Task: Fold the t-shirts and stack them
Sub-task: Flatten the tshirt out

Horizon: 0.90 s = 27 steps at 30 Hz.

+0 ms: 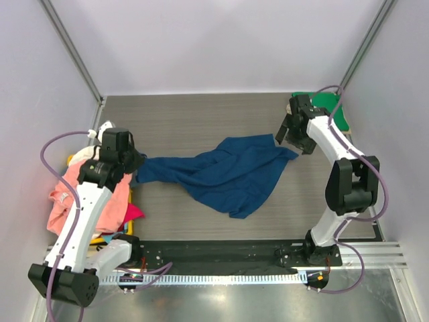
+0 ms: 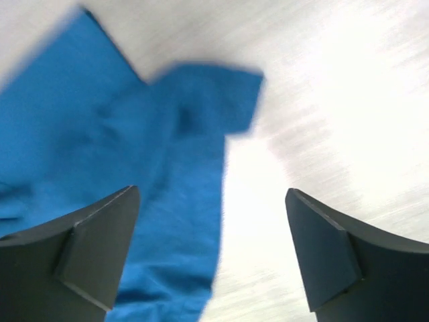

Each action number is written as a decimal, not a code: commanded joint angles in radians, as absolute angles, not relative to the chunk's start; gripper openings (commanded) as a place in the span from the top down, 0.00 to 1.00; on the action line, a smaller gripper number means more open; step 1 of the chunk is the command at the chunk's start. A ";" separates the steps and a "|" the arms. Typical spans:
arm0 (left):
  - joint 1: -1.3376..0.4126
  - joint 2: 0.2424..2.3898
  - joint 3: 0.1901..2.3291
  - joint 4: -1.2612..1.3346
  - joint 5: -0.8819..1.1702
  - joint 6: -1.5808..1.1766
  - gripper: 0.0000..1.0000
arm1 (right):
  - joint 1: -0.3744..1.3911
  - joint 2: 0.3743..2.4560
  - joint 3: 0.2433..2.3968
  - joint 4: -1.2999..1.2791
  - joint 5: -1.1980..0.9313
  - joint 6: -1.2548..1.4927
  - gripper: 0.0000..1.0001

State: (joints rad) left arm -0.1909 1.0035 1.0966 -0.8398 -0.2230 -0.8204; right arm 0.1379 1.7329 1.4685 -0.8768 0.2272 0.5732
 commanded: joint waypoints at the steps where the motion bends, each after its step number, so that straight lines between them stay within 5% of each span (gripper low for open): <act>1: -0.186 0.951 1.040 -0.835 -0.192 -0.781 1.00 | 0.178 1.518 1.384 -0.884 0.207 0.546 0.01; 6: -0.186 0.927 0.970 -0.798 -0.160 -0.781 1.00 | 0.461 1.254 1.061 -0.855 0.215 0.711 0.00; 12: -0.187 0.911 0.901 -0.765 -0.133 -0.785 1.00 | 0.695 1.014 0.660 -0.664 0.092 1.007 0.19; 18: -0.187 0.873 0.867 -0.770 -0.127 -0.793 1.00 | 0.870 1.089 0.592 -0.552 0.120 1.094 0.27; 27: -0.186 0.842 0.859 -0.795 -0.137 -0.782 1.00 | 0.891 1.233 0.594 -0.419 0.149 1.094 0.33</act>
State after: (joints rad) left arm -0.1902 0.8623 0.8612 -0.8051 -0.1383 -0.8021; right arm 0.8879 1.2007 0.5724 -0.5022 0.1154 1.0718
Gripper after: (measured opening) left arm 0.011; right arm 0.687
